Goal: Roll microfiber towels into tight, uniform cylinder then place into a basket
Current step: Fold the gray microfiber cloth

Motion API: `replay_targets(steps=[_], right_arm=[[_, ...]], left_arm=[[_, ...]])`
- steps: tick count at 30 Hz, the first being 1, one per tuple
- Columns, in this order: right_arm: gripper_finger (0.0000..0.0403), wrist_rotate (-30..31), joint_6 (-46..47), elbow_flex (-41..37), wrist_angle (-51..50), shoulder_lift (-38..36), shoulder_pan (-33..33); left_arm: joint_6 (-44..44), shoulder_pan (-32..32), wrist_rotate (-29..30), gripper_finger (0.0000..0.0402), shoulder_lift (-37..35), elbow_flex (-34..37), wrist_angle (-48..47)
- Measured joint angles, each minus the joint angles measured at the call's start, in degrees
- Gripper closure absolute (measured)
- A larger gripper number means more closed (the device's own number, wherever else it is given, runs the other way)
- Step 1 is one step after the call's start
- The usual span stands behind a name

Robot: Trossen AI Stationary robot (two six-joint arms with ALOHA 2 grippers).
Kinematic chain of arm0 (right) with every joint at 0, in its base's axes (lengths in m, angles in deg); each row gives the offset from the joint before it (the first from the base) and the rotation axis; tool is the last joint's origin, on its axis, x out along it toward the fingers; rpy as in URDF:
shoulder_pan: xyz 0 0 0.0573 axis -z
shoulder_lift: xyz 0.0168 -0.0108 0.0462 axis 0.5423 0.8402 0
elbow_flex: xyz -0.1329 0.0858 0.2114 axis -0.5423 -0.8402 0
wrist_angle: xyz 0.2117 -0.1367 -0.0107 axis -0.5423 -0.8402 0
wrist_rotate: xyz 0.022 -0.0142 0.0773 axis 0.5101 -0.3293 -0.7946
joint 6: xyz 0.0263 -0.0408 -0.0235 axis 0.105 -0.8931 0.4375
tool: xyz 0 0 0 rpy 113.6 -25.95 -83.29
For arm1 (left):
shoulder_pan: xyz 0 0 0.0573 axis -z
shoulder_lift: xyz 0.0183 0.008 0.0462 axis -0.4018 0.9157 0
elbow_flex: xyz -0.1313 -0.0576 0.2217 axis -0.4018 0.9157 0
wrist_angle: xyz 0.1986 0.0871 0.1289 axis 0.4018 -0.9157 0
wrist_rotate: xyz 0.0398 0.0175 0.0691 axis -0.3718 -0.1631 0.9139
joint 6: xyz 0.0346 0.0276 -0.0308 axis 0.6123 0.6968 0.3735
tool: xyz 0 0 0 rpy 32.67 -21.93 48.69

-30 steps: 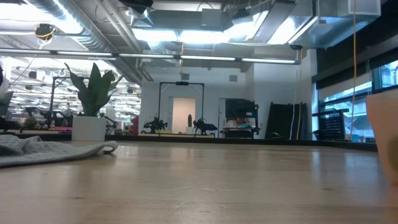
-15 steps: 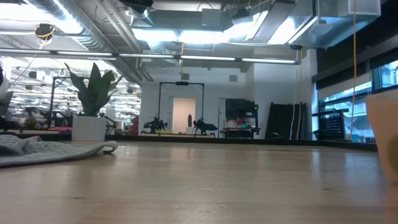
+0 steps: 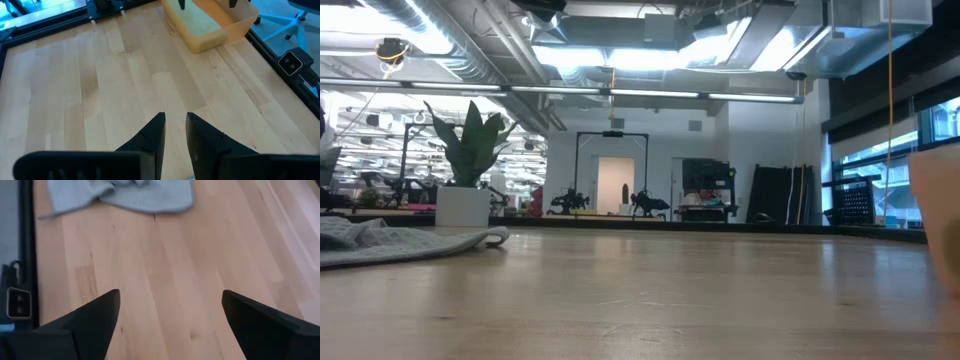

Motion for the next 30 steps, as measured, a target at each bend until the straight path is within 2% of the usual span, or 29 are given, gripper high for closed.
replay_targets(steps=[6,10,14,24,30], right_arm=[[0.0052,-0.5,-8.8,0.0,6.9,0.0,1.8],[0.0052,-1.0,-7.7,0.0,10.2,0.0,2.6],[0.0056,-5.6,-8.6,0.0,11.0,0.0,3.7],[0.0126,-6.8,-13.8,0.0,12.2,0.0,4.6],[0.0141,-6.8,-13.7,0.0,13.0,0.0,6.5]], left_arm=[[0.0,0.0,0.0,0.0334,0.0,0.0,0.0],[0.0,0.0,0.0,0.0334,0.0,0.0,0.0],[0.0,0.0,0.0,0.0334,0.0,0.0,0.0],[0.0,0.0,0.0,0.0334,0.0,0.0,0.0],[0.0,0.0,0.0,0.0334,0.0,0.0,0.0]])
